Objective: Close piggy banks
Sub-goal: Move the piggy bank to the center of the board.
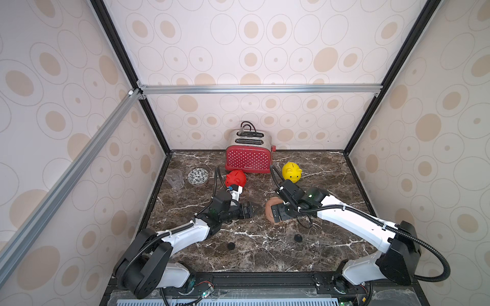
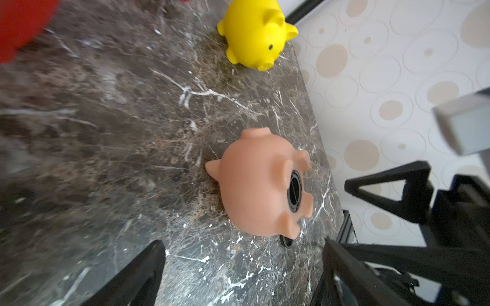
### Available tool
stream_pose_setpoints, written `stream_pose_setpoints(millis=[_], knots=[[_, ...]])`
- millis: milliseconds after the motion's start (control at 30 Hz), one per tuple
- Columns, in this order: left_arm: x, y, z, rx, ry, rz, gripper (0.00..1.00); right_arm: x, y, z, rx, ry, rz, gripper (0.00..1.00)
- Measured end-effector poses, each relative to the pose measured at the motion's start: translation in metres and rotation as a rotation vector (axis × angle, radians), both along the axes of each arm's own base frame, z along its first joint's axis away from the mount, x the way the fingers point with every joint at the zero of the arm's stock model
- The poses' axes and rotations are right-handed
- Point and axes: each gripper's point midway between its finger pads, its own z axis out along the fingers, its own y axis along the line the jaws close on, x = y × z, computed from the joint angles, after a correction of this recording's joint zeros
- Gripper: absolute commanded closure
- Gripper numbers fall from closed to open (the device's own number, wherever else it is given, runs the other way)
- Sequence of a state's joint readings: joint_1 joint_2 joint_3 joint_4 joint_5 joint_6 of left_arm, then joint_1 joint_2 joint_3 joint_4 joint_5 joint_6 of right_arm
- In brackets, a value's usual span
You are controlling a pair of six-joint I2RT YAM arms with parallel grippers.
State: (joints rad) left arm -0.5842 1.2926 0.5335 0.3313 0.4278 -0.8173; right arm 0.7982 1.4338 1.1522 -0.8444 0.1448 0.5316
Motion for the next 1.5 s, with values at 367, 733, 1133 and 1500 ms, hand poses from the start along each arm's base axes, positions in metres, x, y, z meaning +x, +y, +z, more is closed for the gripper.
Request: stream_pose_setpoints(millis=[367,733,1133,1500], knots=[[-0.010,0.049,0.028,0.102,-0.087,0.152,0.03,-0.023,0.009,-0.038,0.045,0.103,-0.002,0.00],[-0.018,0.064,0.015,0.174,-0.062,0.167,0.02,-0.003,0.008,-0.071,-0.042,0.084,-0.049,0.00],[-0.018,0.071,0.010,0.196,-0.060,0.174,0.02,0.039,0.022,-0.074,-0.034,0.030,-0.057,0.01],[-0.020,0.078,0.009,0.199,-0.065,0.185,0.02,0.082,0.046,-0.073,-0.028,0.001,-0.021,0.03]])
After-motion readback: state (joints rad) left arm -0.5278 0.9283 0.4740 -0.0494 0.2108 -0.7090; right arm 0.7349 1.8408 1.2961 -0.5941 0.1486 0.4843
